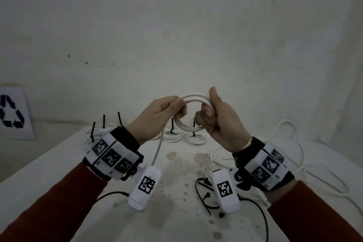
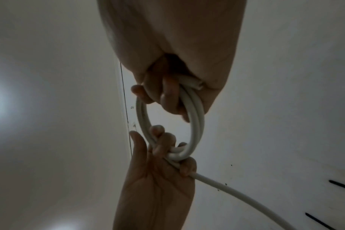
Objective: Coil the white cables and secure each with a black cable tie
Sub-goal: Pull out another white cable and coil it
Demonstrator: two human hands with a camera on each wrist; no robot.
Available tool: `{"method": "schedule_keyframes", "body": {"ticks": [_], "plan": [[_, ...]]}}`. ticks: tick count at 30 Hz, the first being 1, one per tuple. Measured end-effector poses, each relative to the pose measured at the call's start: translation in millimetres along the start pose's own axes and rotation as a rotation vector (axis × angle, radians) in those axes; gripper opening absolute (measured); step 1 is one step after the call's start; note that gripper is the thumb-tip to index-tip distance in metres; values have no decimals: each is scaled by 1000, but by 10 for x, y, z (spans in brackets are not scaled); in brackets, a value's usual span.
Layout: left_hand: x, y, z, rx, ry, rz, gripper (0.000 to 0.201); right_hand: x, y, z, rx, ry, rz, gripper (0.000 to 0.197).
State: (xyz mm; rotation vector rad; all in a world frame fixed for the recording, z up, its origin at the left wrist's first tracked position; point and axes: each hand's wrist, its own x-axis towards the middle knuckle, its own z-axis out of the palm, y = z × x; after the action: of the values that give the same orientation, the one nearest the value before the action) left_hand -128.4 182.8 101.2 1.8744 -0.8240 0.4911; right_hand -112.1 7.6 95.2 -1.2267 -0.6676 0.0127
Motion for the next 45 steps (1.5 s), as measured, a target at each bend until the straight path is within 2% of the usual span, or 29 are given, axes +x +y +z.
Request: {"method": "schedule_keyframes", "body": {"ticks": [2, 5, 11, 16, 18, 21, 27, 29, 33, 34, 36, 37, 38, 42, 45], "plan": [[24, -60, -14, 62, 17, 24, 36, -13, 43, -24, -59, -37, -11, 54], [64, -103, -33, 157, 27, 42, 42, -72, 45, -31, 4, -142, 30, 49], [108, -97, 17, 73, -14, 16, 36, -163, -59, -30, 88, -264, 112, 40], [183, -77, 29, 114, -31, 84, 41, -184, -68, -85, 231, -373, 165, 44], [202, -85, 57, 102, -24, 116, 40, -198, -96, -110, 244, -374, 153, 44], [200, -117, 87, 112, -3, 134, 32, -230, -158, -173, 297, -334, 115, 44], [108, -422, 26, 337, 69, 128, 25, -253, -368, -505, 565, -282, -70, 40], [47, -546, 26, 448, 56, 137, 36, -265, -430, -619, 618, -220, -137, 41], [-61, -693, 49, 674, -15, 115, 71, -296, -499, -747, 661, -17, -272, 43], [-79, -726, 52, 747, -31, 153, 70, -295, -506, -770, 669, 37, -302, 41], [-102, -765, 75, 919, -83, 295, 39, -268, -502, -806, 676, 124, -359, 35], [-119, -727, 99, 988, -118, 349, 22, -235, -484, -822, 668, 169, -381, 32], [-142, -677, 127, 1028, -155, 405, 14, -195, -457, -835, 645, 219, -392, 28], [-241, -316, 249, 1086, -202, 602, 30, -24, -272, -826, 470, 366, -354, 24], [-220, -154, 267, 1072, -200, 657, 35, 33, -102, -753, 101, 424, -270, 20]]}}
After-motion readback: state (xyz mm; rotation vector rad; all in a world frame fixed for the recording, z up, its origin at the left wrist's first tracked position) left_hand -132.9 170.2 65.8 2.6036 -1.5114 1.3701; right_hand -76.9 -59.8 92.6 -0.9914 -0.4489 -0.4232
